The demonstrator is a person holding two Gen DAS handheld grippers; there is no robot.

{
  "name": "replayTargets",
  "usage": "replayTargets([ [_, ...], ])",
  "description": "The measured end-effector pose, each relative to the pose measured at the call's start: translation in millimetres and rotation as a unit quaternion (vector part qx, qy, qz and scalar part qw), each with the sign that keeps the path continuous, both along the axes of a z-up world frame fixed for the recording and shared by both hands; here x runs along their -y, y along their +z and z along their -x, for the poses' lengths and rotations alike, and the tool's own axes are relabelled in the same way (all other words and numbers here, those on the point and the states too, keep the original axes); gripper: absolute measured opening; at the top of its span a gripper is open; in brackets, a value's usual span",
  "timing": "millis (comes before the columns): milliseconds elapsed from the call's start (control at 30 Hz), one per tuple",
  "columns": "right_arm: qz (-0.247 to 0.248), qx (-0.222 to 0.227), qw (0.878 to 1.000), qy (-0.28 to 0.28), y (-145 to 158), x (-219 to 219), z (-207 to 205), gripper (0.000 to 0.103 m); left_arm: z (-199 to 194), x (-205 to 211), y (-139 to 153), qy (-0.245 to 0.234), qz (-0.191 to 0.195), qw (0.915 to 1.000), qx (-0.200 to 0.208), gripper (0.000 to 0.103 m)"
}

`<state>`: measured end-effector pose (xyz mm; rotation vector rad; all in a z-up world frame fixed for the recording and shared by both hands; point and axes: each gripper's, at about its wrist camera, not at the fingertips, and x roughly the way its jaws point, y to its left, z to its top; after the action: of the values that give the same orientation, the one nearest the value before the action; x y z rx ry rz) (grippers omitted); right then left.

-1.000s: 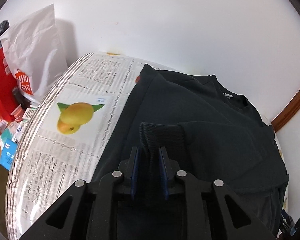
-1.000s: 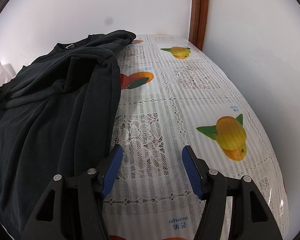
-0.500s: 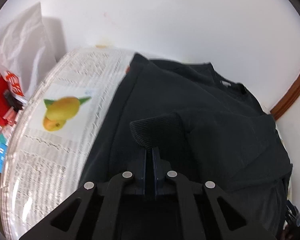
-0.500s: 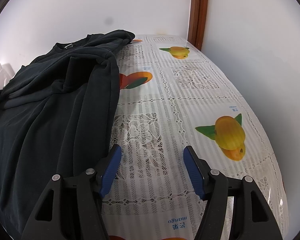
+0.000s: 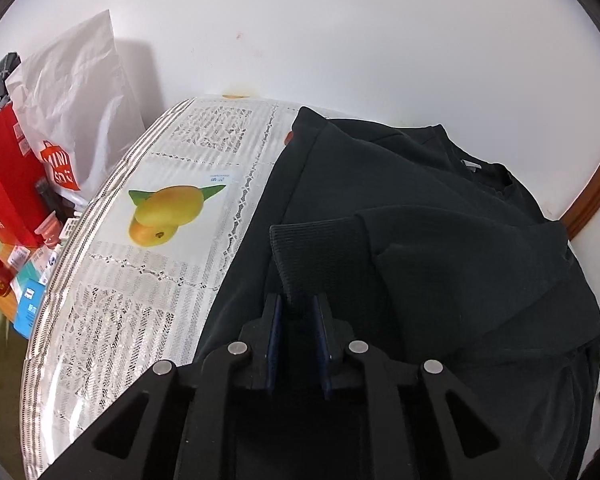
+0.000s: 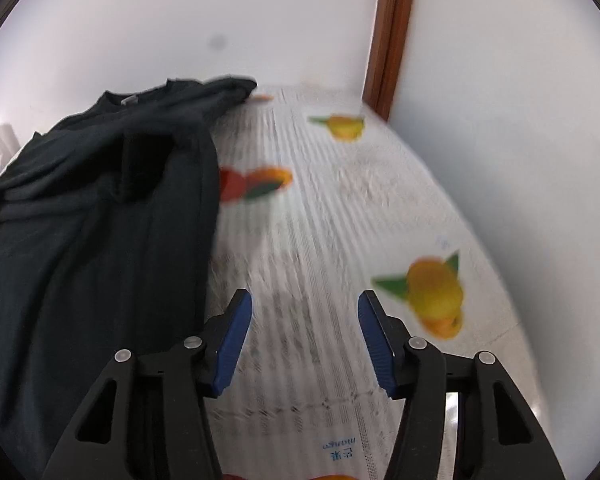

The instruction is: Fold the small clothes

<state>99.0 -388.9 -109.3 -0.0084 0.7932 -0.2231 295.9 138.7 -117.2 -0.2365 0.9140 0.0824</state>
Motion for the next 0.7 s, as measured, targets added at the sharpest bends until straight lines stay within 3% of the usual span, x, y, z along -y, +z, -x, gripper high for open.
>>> replayTargets([
  [67,-0.004,0.02,0.999,0.041,18.6,-22.3,-8.3,0.054,-2.6,-0.8,-0.6,-0.001,0.005,1.0,-0.004,0.019],
  [133,0.0,0.026,0.996,0.08,29.4,-50.8,-25.3,0.043,-4.6,-0.1,-0.7,-0.004,0.003,1.0,-0.003,0.02],
  [300,-0.042,-0.011,0.987,0.156,16.8,-94.9,-86.5,0.023,-7.3,6.4,-4.3,-0.009,-0.027,0.9996,-0.009,0.022],
  [400,-0.041,-0.043,0.988,0.14,-5.1,-98.6,-124.0,0.016,-8.8,7.3,-6.0,-0.005,-0.036,0.9993,-0.012,0.021],
  [467,-0.028,-0.032,0.993,0.113,-10.8,-92.0,-136.1,0.004,-10.0,6.4,-6.8,-0.002,-0.035,0.9993,-0.015,0.02],
  [600,0.042,-0.006,0.999,0.033,-14.7,-73.4,-133.9,0.004,-12.0,11.0,-6.3,-0.006,-0.056,0.9983,-0.013,0.019],
  [667,0.025,-0.036,0.999,0.013,-27.3,-57.4,-139.3,0.0,-12.0,14.8,-6.8,-0.011,-0.071,0.9974,-0.01,0.019],
  [700,0.022,-0.027,0.999,0.017,-27.3,-55.6,-136.9,0.0,-11.9,16.5,-7.0,-0.014,-0.079,0.9968,-0.009,0.019],
])
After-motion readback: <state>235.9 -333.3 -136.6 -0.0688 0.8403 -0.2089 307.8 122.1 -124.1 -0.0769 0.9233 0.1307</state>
